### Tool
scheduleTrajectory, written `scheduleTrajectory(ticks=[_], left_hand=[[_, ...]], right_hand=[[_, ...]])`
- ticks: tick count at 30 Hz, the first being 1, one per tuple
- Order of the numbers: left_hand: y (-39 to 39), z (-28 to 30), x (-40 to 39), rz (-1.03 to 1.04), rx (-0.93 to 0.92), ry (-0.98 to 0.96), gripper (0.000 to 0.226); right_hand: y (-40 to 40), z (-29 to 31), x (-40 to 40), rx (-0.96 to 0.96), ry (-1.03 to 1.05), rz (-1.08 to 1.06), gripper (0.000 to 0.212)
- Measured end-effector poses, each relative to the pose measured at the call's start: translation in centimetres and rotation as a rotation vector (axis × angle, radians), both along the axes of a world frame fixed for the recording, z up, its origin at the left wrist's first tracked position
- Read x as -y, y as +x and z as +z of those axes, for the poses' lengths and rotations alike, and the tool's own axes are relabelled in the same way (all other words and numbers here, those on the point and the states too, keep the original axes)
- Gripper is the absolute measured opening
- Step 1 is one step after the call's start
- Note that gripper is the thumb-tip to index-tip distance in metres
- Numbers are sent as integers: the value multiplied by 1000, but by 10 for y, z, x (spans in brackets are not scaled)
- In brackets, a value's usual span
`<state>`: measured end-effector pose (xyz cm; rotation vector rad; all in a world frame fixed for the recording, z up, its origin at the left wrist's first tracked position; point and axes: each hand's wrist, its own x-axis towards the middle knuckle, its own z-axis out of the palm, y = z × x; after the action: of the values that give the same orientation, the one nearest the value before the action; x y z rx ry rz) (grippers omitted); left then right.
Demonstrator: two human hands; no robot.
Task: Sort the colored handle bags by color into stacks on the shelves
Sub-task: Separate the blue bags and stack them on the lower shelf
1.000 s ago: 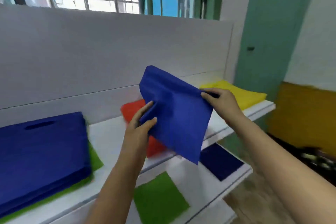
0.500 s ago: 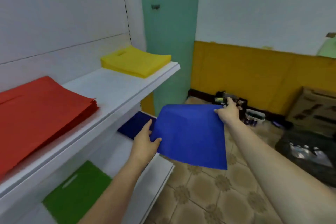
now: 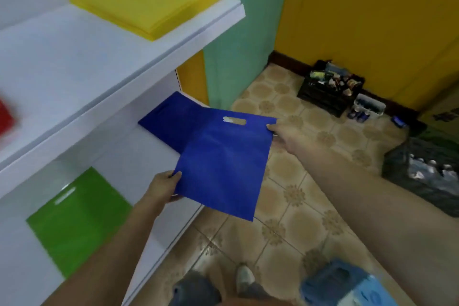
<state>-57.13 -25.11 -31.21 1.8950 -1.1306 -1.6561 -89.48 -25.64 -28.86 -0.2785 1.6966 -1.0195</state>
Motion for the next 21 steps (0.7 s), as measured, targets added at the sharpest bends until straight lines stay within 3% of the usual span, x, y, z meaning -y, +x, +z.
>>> scheduleTrajectory(ticks=[6, 11, 16, 21], left_hand=[[21, -50, 44, 95, -37, 159, 34], [17, -78, 83, 194, -97, 202, 29], [2, -102, 105, 375, -131, 246, 18], [-20, -127, 114, 604, -215, 296, 19]], right_hand=[[14, -37, 91, -504, -17, 453, 32], [32, -65, 165, -505, 53, 564, 35], [41, -96, 224, -418, -48, 603, 33], [48, -124, 272, -427, 20, 870, 33]])
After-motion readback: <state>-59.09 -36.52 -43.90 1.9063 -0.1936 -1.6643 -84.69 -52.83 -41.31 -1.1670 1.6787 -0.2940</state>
